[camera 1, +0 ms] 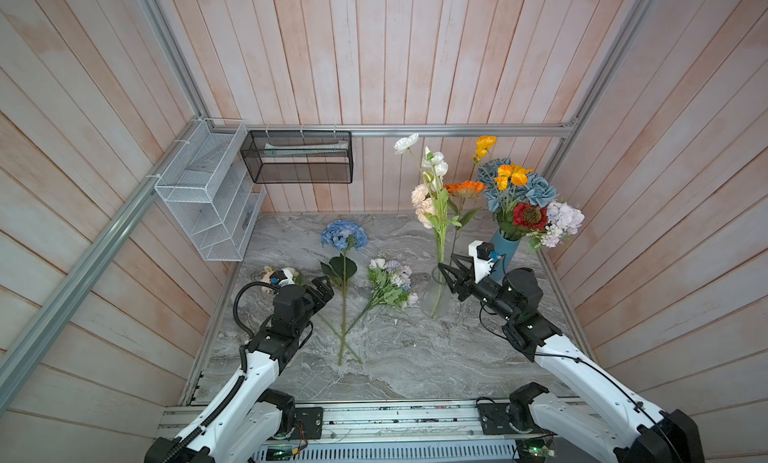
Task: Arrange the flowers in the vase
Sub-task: 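Open the right gripper and draw it back from the vase, then grasp the peach rose stem with the left gripper while the right approaches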
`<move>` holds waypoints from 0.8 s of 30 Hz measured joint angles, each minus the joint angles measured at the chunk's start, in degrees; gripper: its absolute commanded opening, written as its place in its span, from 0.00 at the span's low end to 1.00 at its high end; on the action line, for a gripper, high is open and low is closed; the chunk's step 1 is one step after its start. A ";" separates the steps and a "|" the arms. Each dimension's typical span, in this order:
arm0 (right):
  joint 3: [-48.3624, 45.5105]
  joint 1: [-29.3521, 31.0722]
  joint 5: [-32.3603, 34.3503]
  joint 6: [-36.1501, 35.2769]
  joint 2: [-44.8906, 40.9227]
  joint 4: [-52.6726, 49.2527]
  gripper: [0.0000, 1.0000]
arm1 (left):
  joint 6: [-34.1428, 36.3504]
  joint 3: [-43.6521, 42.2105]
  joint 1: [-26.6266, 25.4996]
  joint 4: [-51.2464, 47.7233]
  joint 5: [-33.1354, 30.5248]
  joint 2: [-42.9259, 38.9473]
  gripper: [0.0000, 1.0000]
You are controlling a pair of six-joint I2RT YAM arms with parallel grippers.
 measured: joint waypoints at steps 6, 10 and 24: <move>3.69 4.79 0.68 0.04 -1.55 0.55 0.55 | 0.15 -1.05 0.07 -4.00 -1.25 0.39 0.77; 4.42 9.40 1.05 0.02 0.61 3.61 0.55 | -0.72 -4.02 0.07 -3.61 -1.05 2.23 0.66; 6.23 17.40 2.21 0.68 17.62 11.43 0.59 | -1.38 -4.90 0.04 -0.48 -4.39 16.41 0.59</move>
